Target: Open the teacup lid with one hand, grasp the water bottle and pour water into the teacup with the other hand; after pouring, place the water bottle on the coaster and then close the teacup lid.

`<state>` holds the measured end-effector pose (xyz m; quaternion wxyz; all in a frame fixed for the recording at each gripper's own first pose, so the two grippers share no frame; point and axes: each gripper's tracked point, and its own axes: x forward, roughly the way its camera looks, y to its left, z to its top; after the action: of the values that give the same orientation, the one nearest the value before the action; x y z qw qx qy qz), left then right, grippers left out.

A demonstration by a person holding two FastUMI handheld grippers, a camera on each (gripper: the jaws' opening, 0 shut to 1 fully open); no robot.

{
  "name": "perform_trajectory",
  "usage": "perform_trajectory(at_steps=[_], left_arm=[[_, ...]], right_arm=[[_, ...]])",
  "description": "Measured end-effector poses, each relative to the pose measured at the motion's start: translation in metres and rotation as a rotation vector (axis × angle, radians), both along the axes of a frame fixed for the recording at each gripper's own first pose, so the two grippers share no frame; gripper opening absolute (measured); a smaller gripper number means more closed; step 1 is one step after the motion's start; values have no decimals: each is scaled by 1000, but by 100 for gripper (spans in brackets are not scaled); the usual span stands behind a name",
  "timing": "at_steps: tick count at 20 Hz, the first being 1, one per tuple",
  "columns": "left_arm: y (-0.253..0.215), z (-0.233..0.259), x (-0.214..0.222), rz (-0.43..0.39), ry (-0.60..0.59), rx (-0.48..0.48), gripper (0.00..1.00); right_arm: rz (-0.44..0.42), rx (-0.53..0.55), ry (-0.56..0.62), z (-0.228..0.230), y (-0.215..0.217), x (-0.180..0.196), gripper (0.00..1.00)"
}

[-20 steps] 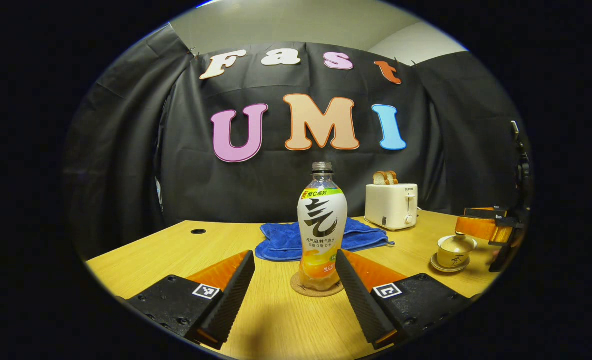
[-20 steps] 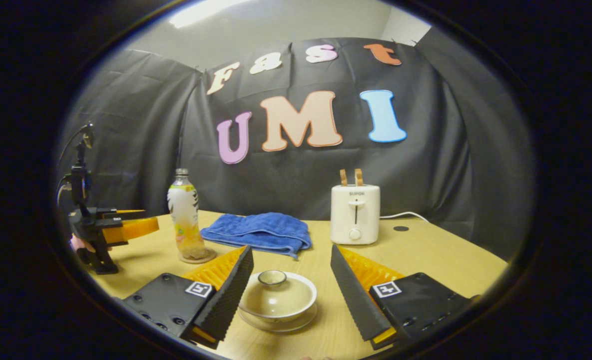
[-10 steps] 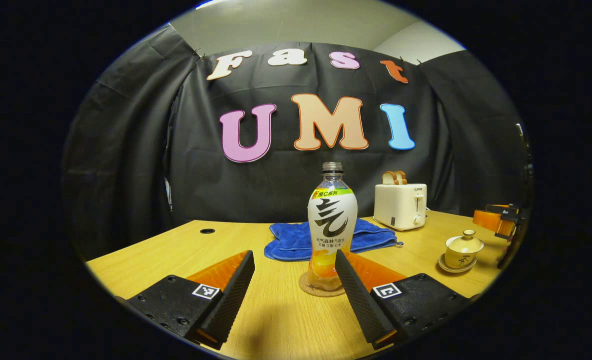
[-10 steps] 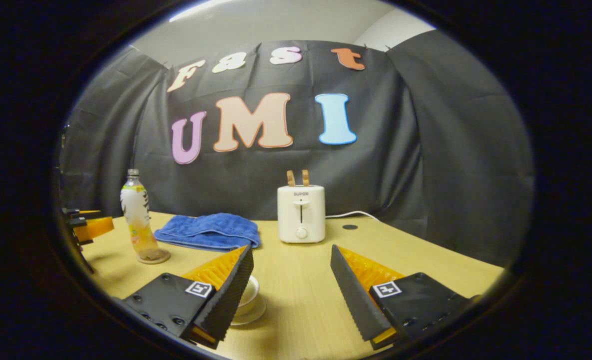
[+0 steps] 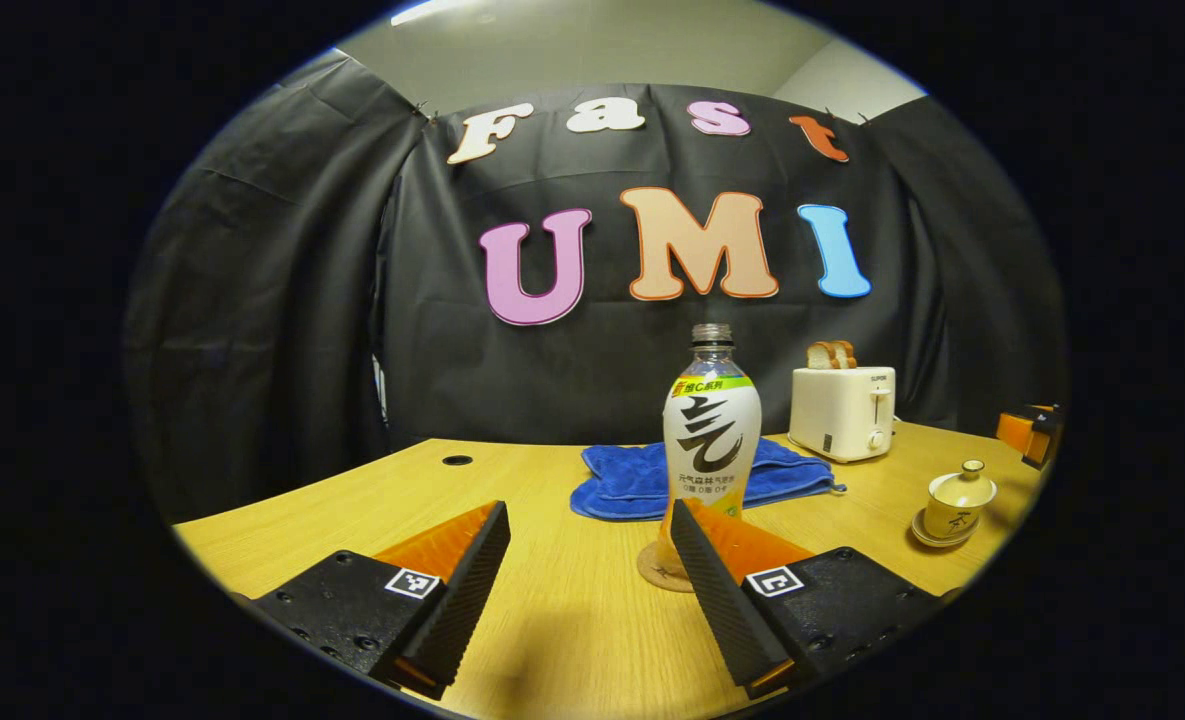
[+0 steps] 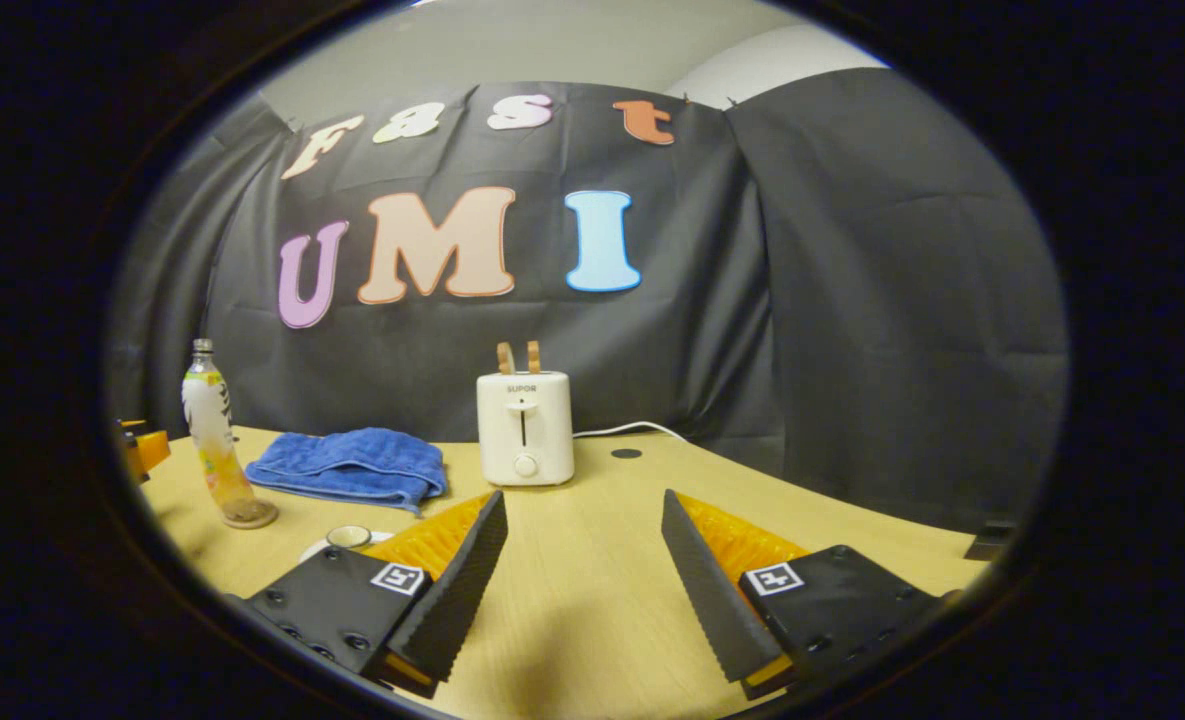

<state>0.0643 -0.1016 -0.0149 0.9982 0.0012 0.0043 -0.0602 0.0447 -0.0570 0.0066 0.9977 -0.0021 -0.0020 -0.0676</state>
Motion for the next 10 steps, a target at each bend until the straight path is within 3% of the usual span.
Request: perform_trajectory(at_steps=[10], left_arm=[[4,0,-1,22,2,0,95]], right_arm=[[-5,0,-2,-1,-1,2,100]])
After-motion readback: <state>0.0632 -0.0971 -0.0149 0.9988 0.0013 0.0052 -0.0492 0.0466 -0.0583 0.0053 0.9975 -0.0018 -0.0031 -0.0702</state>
